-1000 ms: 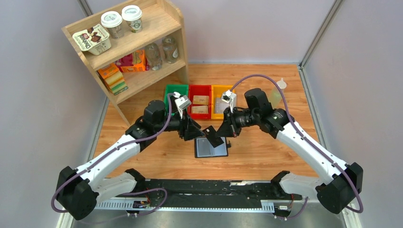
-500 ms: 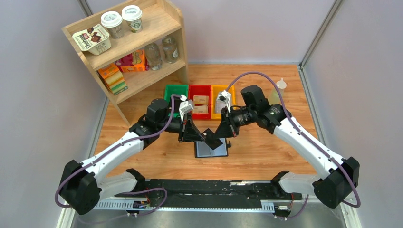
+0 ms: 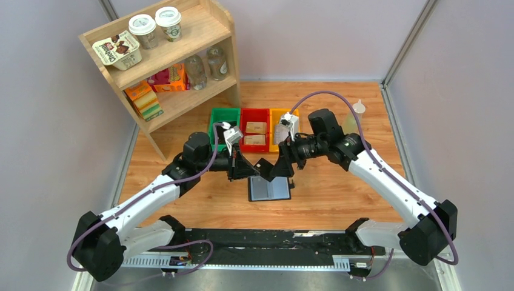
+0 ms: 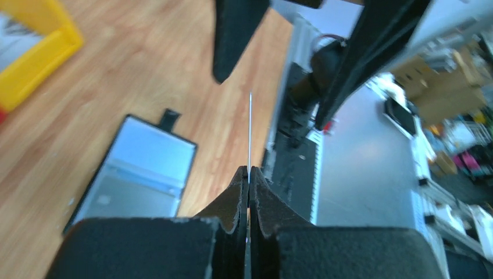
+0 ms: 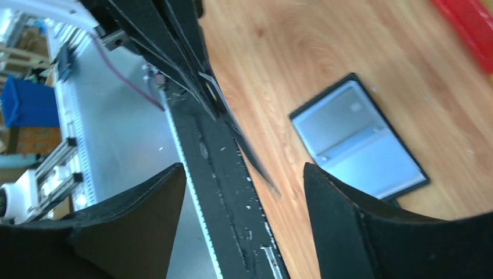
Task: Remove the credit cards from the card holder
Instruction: Place the credit card in the storage box.
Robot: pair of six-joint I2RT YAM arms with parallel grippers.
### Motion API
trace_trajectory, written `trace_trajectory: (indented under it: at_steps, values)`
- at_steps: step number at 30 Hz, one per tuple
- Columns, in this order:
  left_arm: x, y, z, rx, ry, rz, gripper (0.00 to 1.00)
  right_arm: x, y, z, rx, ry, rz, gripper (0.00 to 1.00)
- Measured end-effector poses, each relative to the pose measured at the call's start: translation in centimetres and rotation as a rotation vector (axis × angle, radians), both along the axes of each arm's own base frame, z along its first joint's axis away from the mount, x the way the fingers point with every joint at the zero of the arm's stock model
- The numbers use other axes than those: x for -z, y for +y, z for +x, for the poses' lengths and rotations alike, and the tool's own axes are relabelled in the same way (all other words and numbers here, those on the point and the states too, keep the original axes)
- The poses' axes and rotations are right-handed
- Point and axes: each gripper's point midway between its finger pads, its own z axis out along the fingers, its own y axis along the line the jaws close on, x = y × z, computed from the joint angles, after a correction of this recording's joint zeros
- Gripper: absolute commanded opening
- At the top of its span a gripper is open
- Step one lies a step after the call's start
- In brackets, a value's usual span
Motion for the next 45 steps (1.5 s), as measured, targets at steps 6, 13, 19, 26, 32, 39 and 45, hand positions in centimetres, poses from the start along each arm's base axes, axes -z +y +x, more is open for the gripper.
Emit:
trace_trajectory:
  at_steps: [6, 13, 19, 26, 32, 39, 45]
  values:
    - [2.6, 2.4, 5.2, -0.374, 0.021, 0.1, 0.0, 2.1, -1.7, 2.6, 0.188, -0.031, -0.07, 0.9]
    - [5.8, 9.4, 12.0, -0.884, 0.057, 0.279, 0.0, 2.6, -2.8, 3.2, 0.284, -0.068, -0.084, 0.92]
    - [8.1, 13.2, 16.6, -1.09, 0.114, 0.444, 0.0, 2.7, -3.1, 3.6, 0.322, -0.08, -0.086, 0.97]
    - [10.8, 13.6, 20.4, -1.13, 0.161, 0.557, 0.0, 3.3, -3.3, 3.6, 0.337, -0.077, -0.09, 0.99]
    - [13.0, 13.1, 22.0, -1.12, 0.208, 0.576, 0.01, 3.9, -3.4, 3.5, 0.339, -0.069, -0.092, 0.99]
    - [14.1, 12.8, 22.4, -1.113, 0.244, 0.581, 0.26, 3.8, -3.3, 3.6, 0.344, -0.067, -0.086, 1.0]
    - [14.4, 13.7, 22.4, -1.137, 0.255, 0.598, 0.41, 3.8, -3.2, 3.7, 0.351, -0.064, -0.081, 1.0]
